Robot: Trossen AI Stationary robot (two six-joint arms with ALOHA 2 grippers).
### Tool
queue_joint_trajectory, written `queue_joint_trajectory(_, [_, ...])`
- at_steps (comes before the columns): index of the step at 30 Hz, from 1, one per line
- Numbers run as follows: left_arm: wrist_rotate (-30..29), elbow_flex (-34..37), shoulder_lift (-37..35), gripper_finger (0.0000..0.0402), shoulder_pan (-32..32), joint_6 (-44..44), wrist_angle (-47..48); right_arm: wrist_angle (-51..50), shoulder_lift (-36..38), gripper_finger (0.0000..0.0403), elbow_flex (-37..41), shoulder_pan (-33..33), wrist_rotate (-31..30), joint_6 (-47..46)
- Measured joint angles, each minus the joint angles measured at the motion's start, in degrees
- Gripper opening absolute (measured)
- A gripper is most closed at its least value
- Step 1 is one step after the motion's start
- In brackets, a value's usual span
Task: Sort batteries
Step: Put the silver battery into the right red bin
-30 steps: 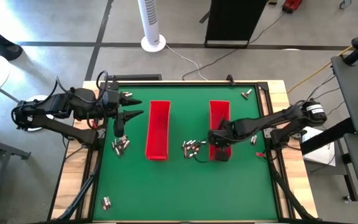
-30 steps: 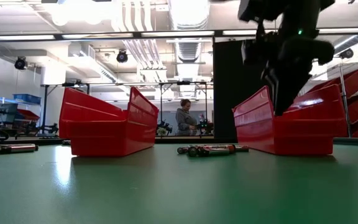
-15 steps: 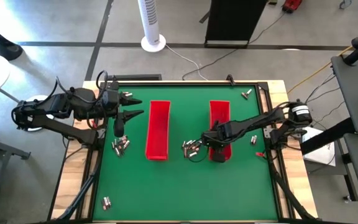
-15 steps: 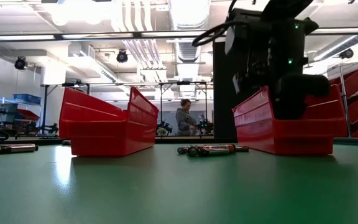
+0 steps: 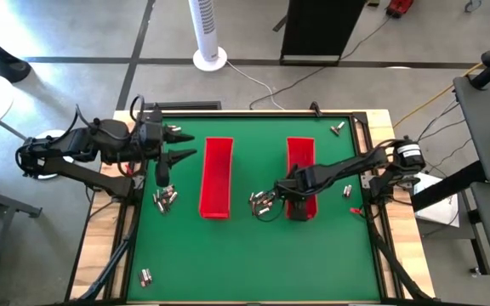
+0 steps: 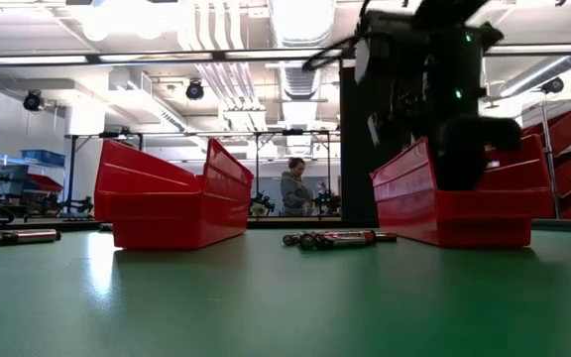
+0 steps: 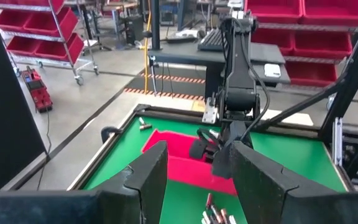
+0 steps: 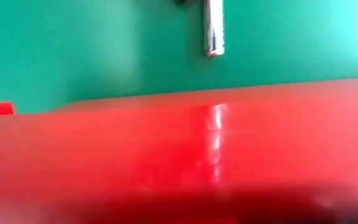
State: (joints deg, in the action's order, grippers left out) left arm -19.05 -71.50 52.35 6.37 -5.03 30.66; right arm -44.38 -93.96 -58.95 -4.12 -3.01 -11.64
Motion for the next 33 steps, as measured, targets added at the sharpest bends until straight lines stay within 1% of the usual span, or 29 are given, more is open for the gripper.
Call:
queue_joint_trajectory(4, [0.4, 0.0, -0.2, 0.0155, 0.0, 1.0, -1.3, -5.8, 3.3, 0.0181, -5.2, -0.1, 0.0, -1.3])
queue_joint_trajectory(8, [0.5, 0.0, -0.3, 0.0155, 0.0, 2.7, -1.7, -13.0, 7.9, 0.0199, -9.6, -0.3, -0.8, -0.8])
queue_joint_trajectory(11, [0.5, 0.0, -0.2, 0.0155, 0.0, 3.1, -1.7, -17.2, 12.6, 0.0205, -10.1, -0.5, -2.9, -1.7])
queue_joint_trajectory(14, [0.5, 0.0, -0.2, 0.0155, 0.0, 3.1, -1.7, -20.9, 17.7, 0.0209, -8.8, -0.5, -5.7, -7.2])
queue_joint_trajectory(18, [0.3, 0.0, -0.2, 0.0155, 0.0, 3.1, -1.7, -24.1, 24.9, 0.0223, -5.0, -0.2, -10.3, -20.3])
queue_joint_trajectory(21, [0.2, 0.0, -0.2, 0.0155, 0.0, 3.1, -1.8, -24.6, 29.3, 0.0238, -1.0, -0.2, -12.6, -34.5])
queue_joint_trajectory(25, [0.1, 0.0, -0.2, 0.0155, 0.0, 3.1, -2.1, -26.3, 33.7, 0.0254, 4.0, -0.2, -12.6, -55.7])
queue_joint_trajectory(28, [0.1, 0.0, -0.2, 0.0155, 0.0, 3.1, -2.7, -29.4, 35.7, 0.0258, 7.6, -0.2, -12.1, -69.3])
queue_joint_trajectory(31, [0.1, 0.0, -0.1, 0.0155, 0.0, 2.8, -4.5, -30.3, 36.5, 0.0251, 11.7, 0.0, -11.5, -80.6])
queue_joint_trajectory(33, [0.1, 0.0, -0.1, 0.0155, 0.0, 2.6, -6.7, -29.8, 36.5, 0.0244, 14.5, 0.5, -9.0, -86.4])
